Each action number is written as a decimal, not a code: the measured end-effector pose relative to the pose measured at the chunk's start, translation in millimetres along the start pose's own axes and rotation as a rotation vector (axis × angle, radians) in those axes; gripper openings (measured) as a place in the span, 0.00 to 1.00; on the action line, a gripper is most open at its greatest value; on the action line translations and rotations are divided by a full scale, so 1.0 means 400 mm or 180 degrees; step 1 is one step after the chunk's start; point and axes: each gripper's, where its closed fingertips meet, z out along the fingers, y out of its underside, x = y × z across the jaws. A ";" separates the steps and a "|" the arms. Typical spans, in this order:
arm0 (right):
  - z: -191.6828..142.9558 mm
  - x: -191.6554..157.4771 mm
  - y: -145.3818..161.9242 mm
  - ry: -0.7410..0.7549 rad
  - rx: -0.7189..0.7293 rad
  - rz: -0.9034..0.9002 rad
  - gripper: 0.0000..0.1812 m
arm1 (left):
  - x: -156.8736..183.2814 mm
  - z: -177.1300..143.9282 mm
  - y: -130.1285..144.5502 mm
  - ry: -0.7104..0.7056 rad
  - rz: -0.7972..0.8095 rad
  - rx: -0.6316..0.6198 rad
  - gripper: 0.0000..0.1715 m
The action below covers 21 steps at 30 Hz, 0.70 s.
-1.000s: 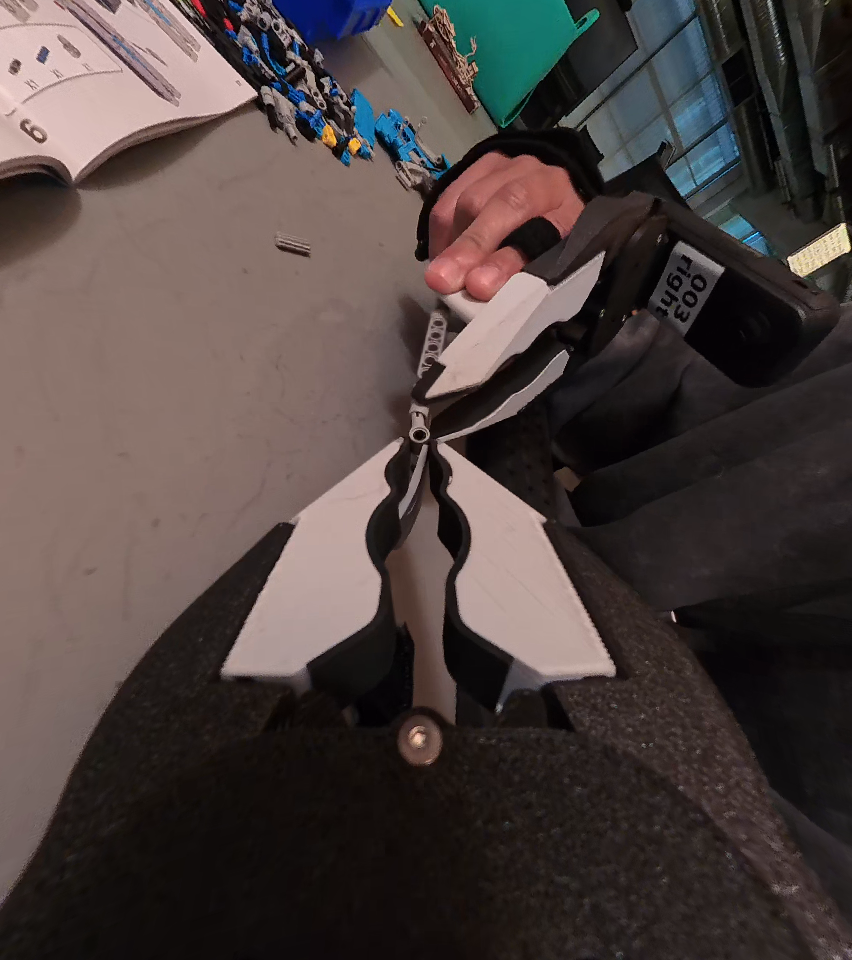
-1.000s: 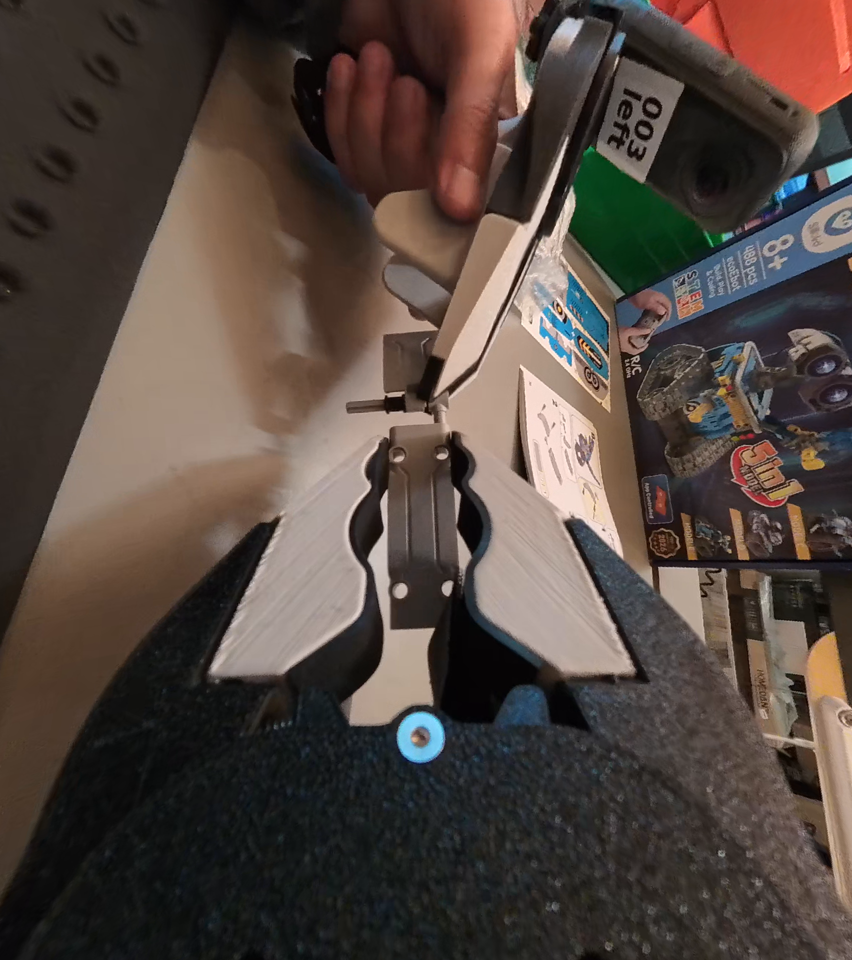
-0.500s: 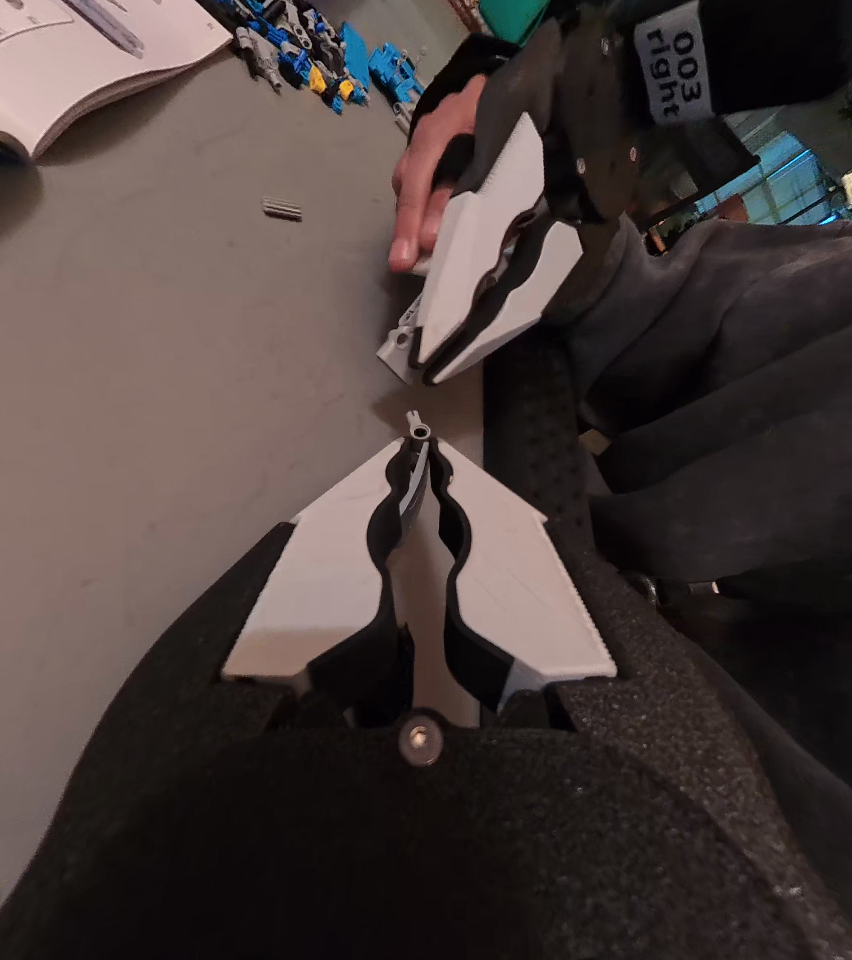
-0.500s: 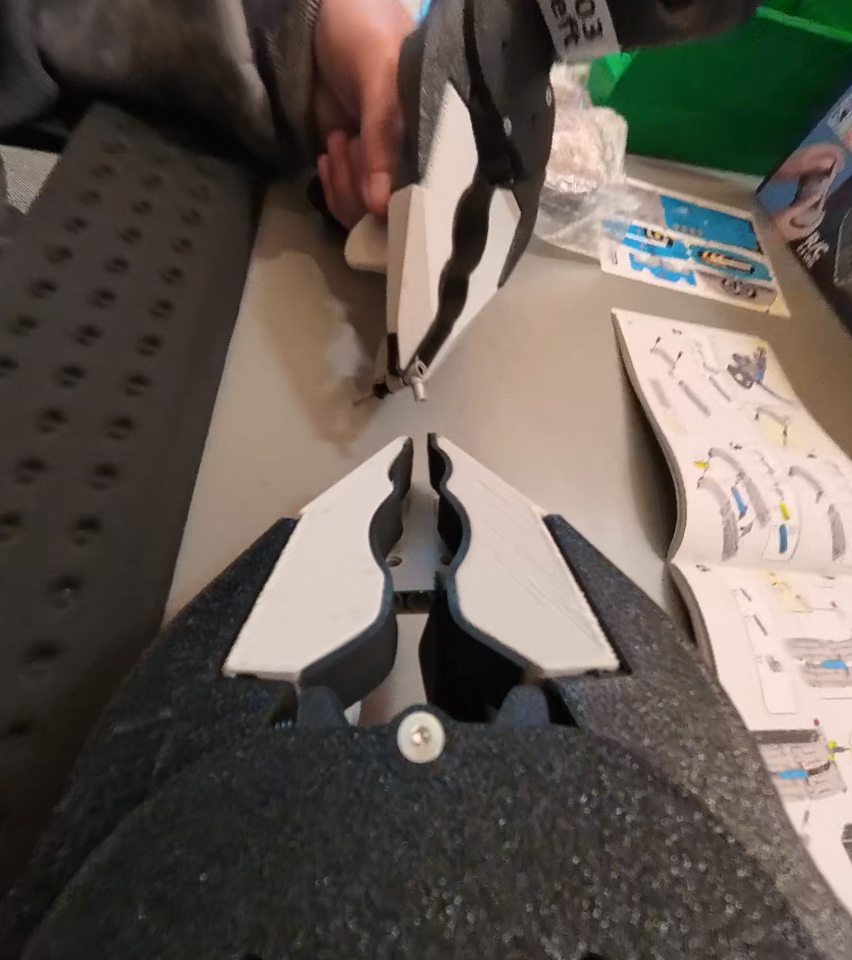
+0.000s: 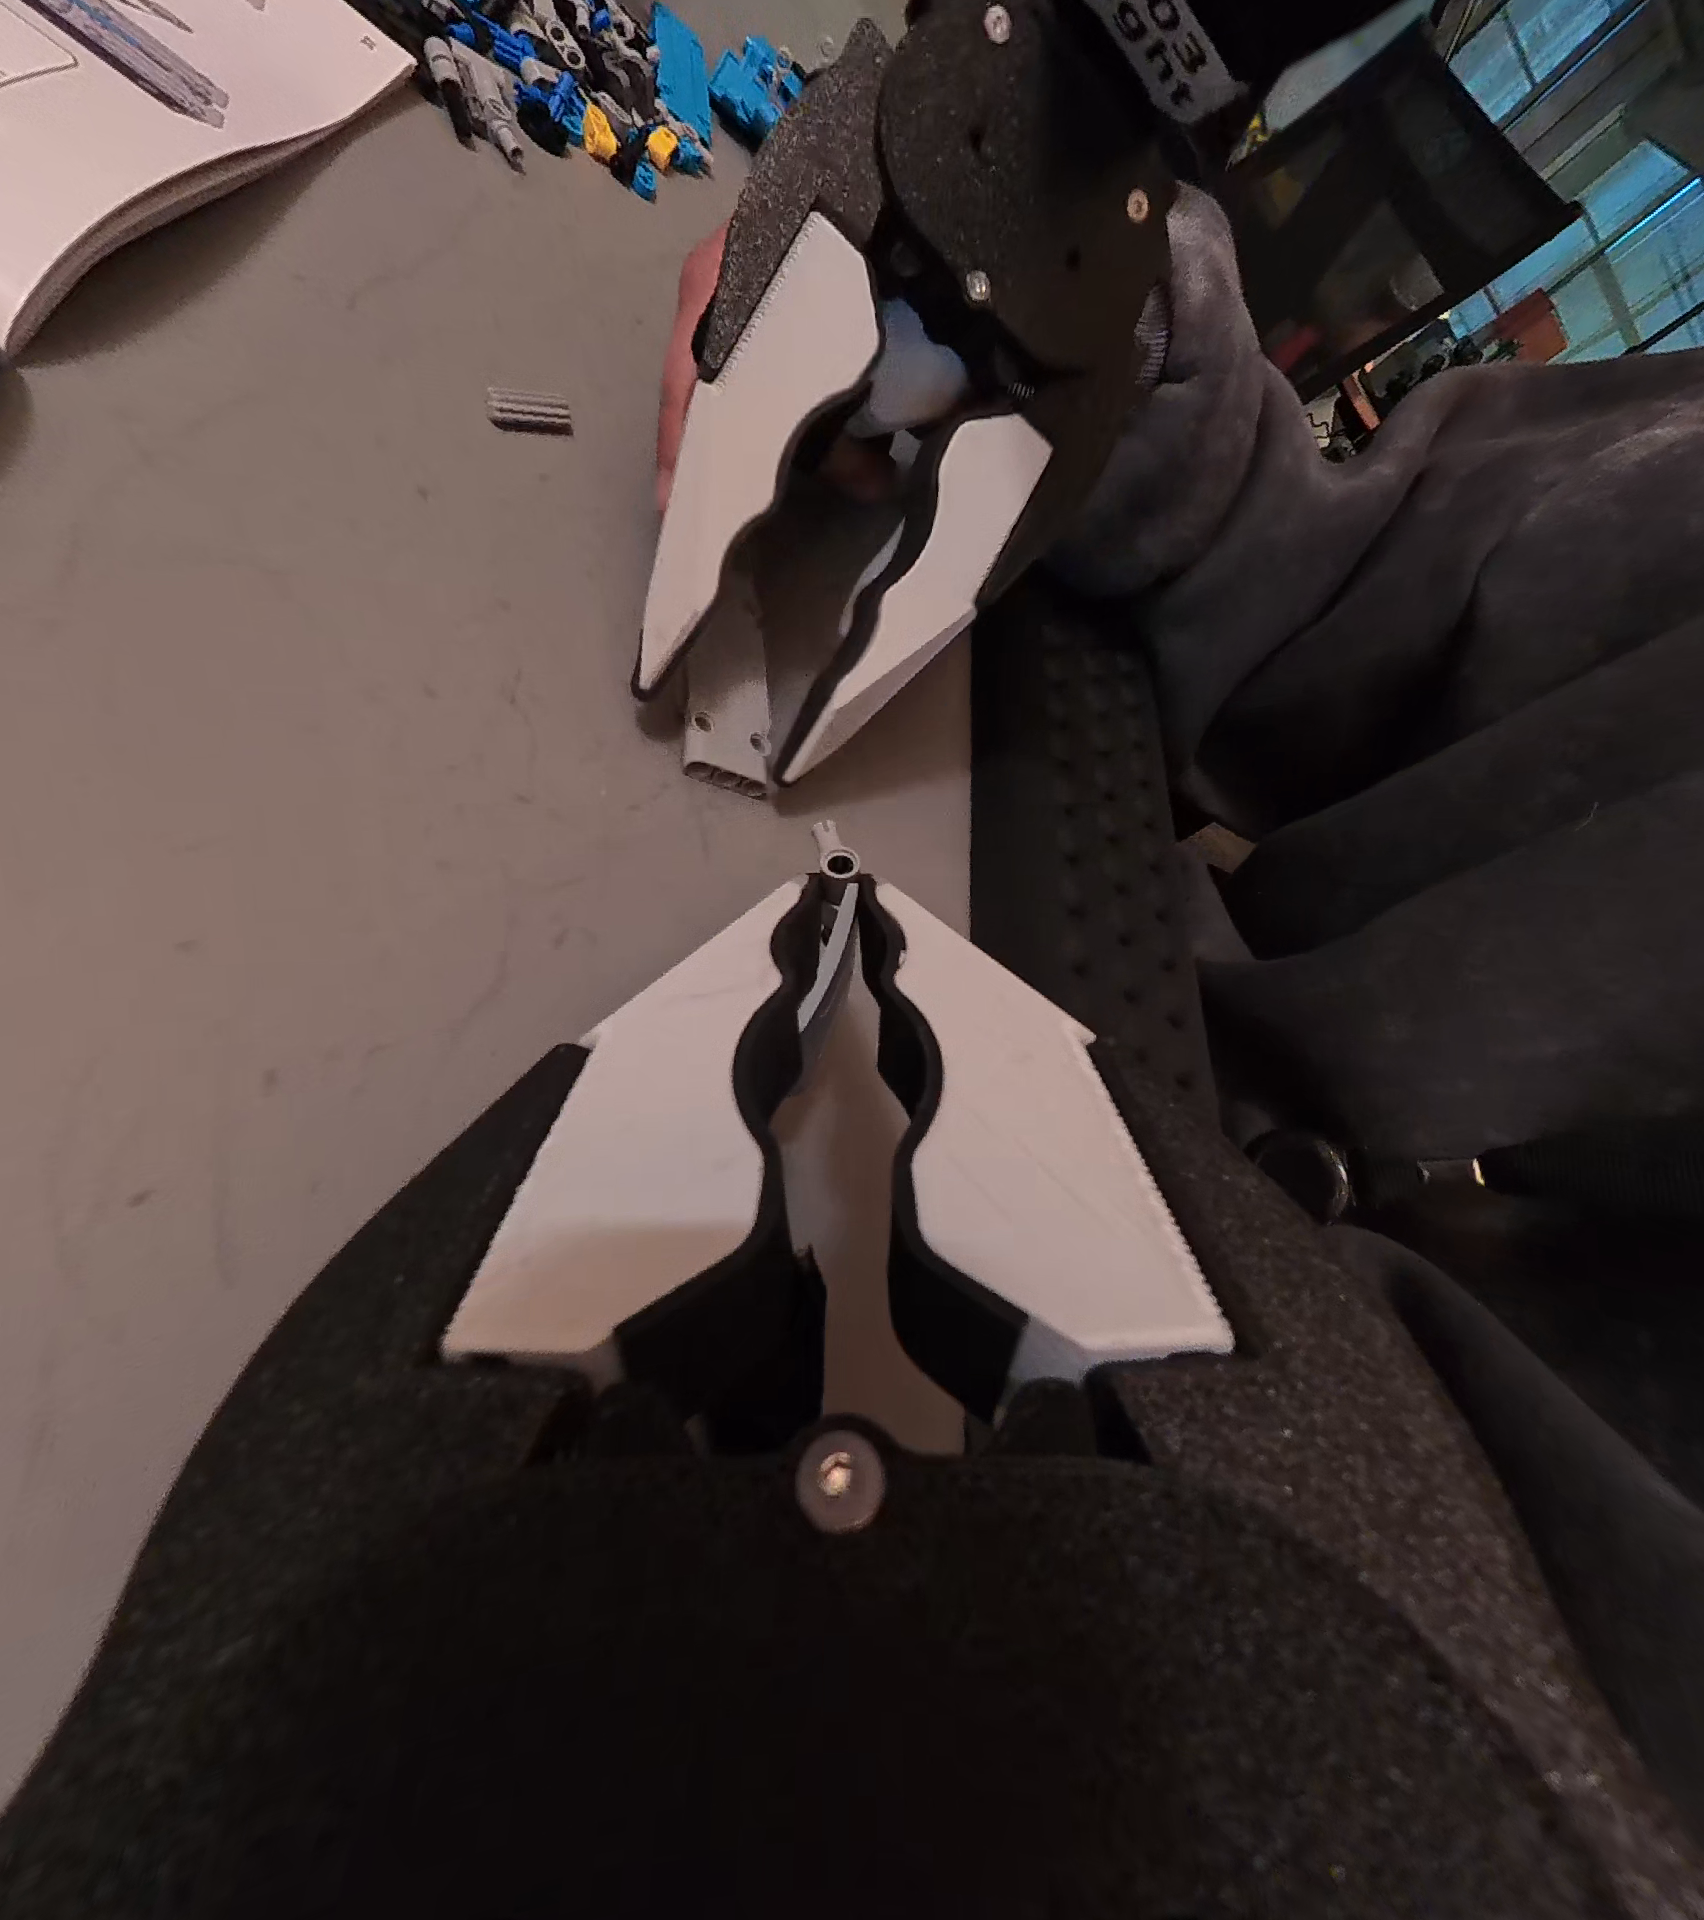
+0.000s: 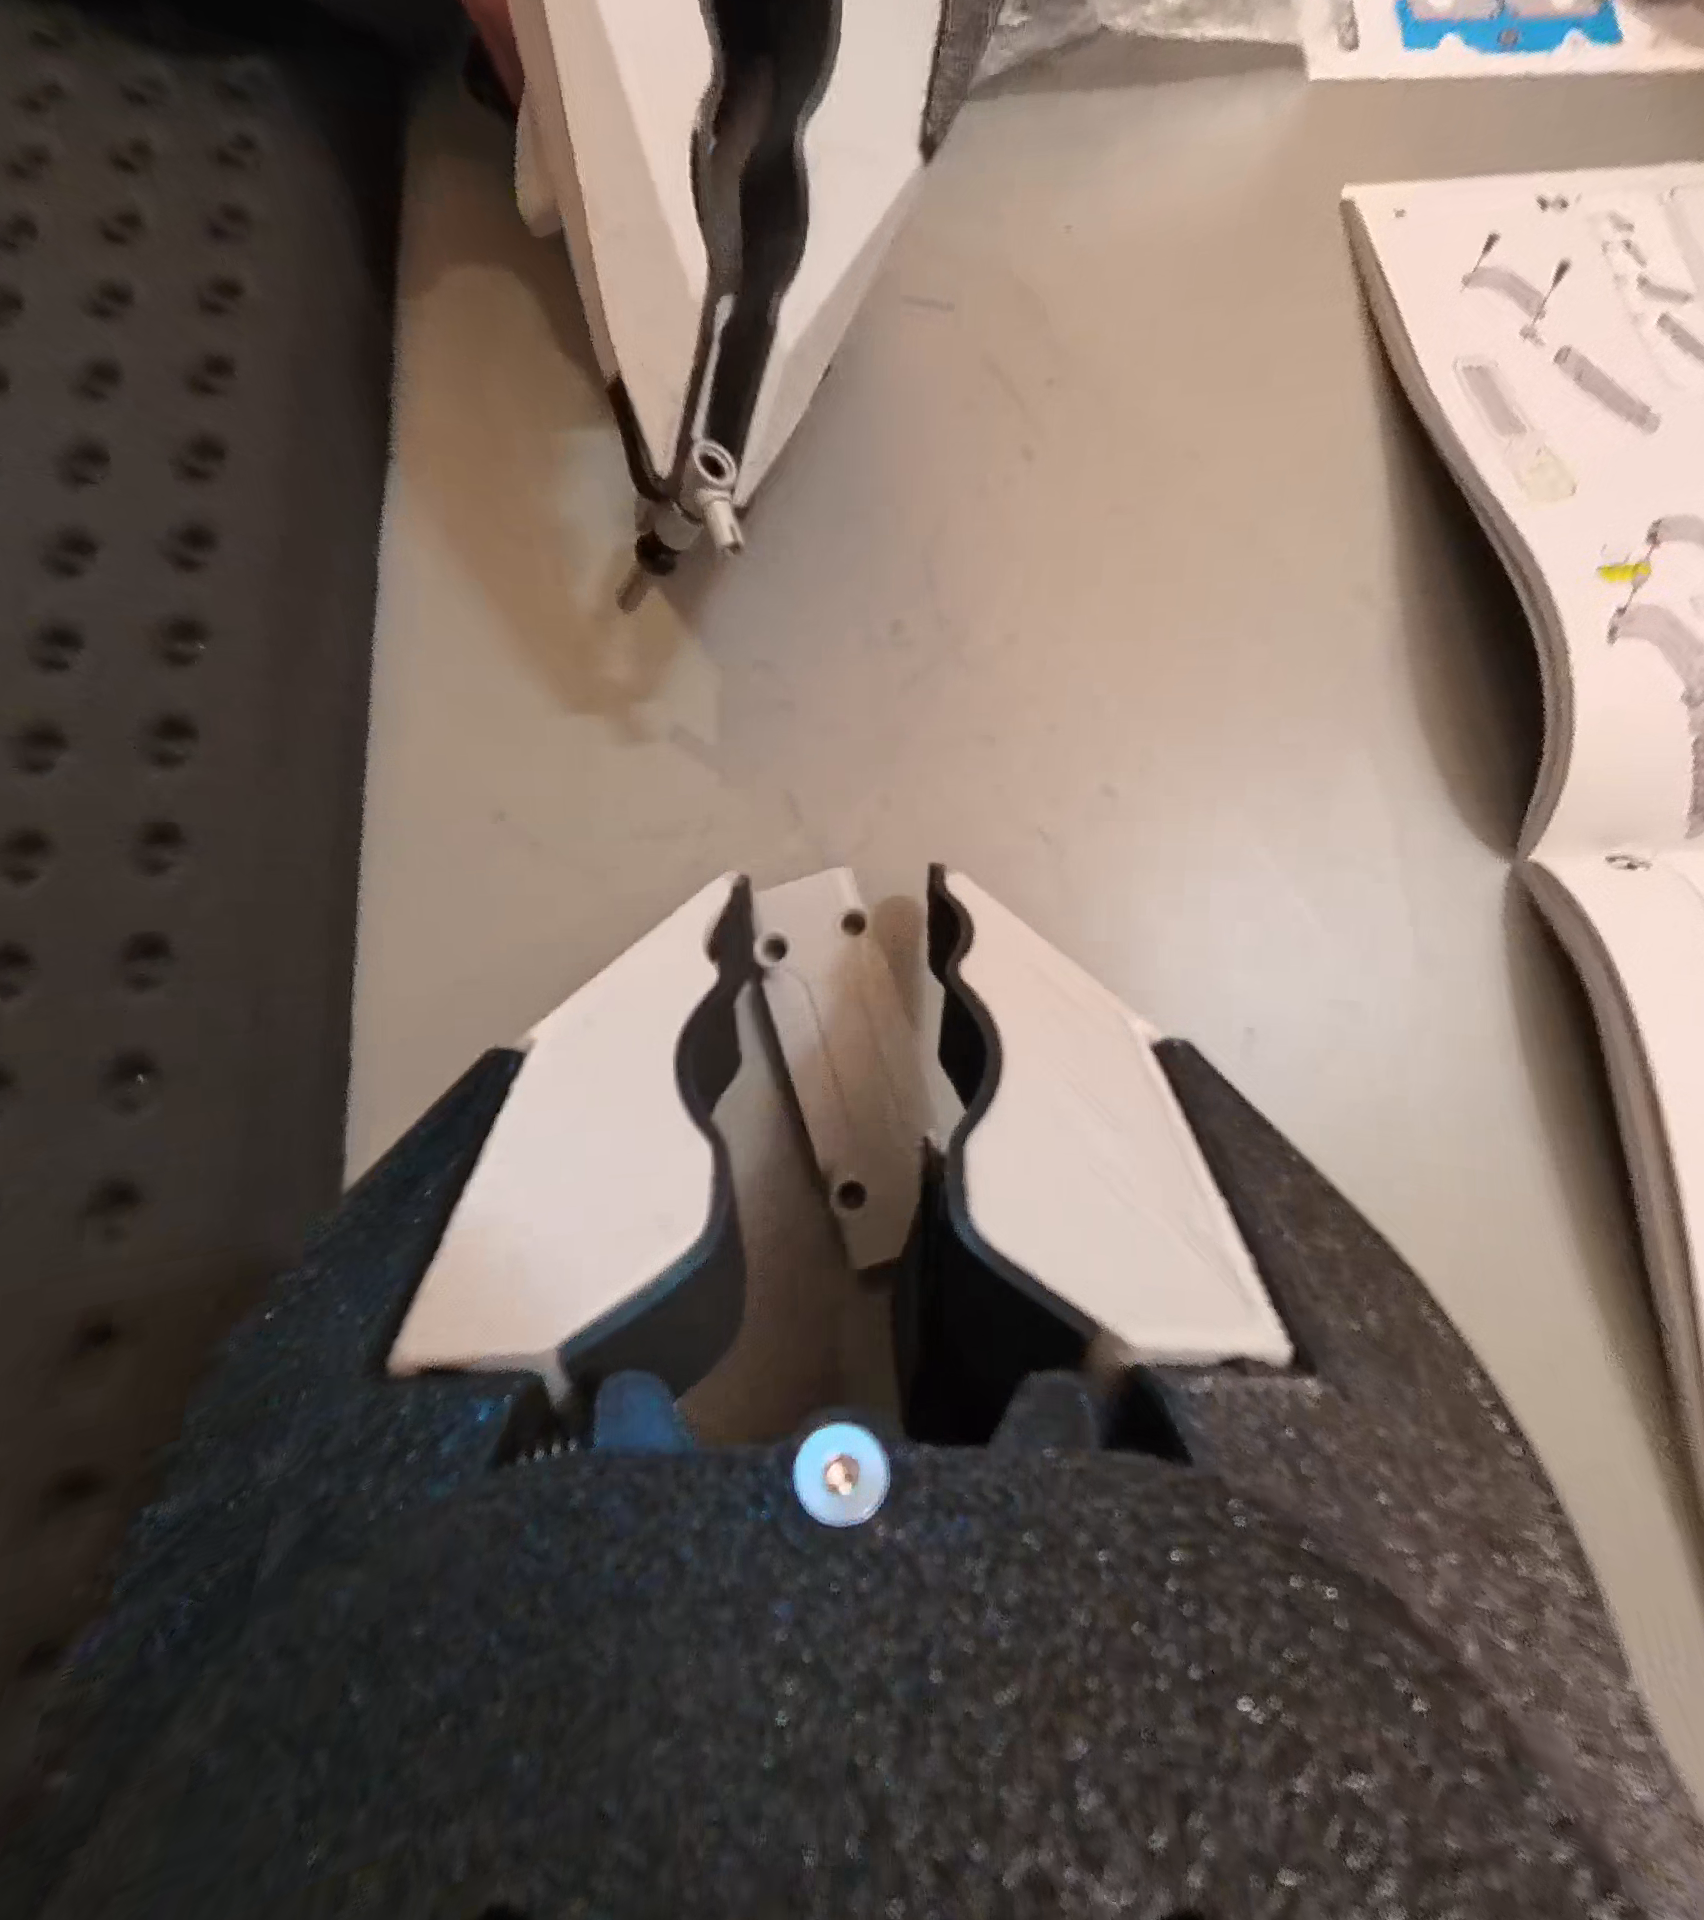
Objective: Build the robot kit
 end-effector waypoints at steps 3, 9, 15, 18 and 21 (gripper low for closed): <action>-0.014 -0.034 0.031 -0.0304 -0.0109 0.0130 0.25 | 0.002 0.001 0.001 0.0014 0.0003 -0.0011 0.03; -0.061 0.001 0.089 -0.0142 -0.0332 -0.0194 0.26 | 0.004 0.000 -0.002 0.0028 0.0004 0.0001 0.03; -0.086 0.062 0.088 0.0433 -0.0828 -0.0835 0.13 | 0.004 -0.001 -0.005 0.0025 0.0003 0.0022 0.03; -0.155 0.157 0.043 0.1472 -0.1201 -0.1839 0.13 | 0.002 -0.001 -0.006 0.0000 0.0015 0.0029 0.03; -0.216 0.219 0.047 0.2105 -0.1996 -0.2959 0.13 | 0.002 -0.004 -0.011 -0.0012 0.0022 0.0056 0.03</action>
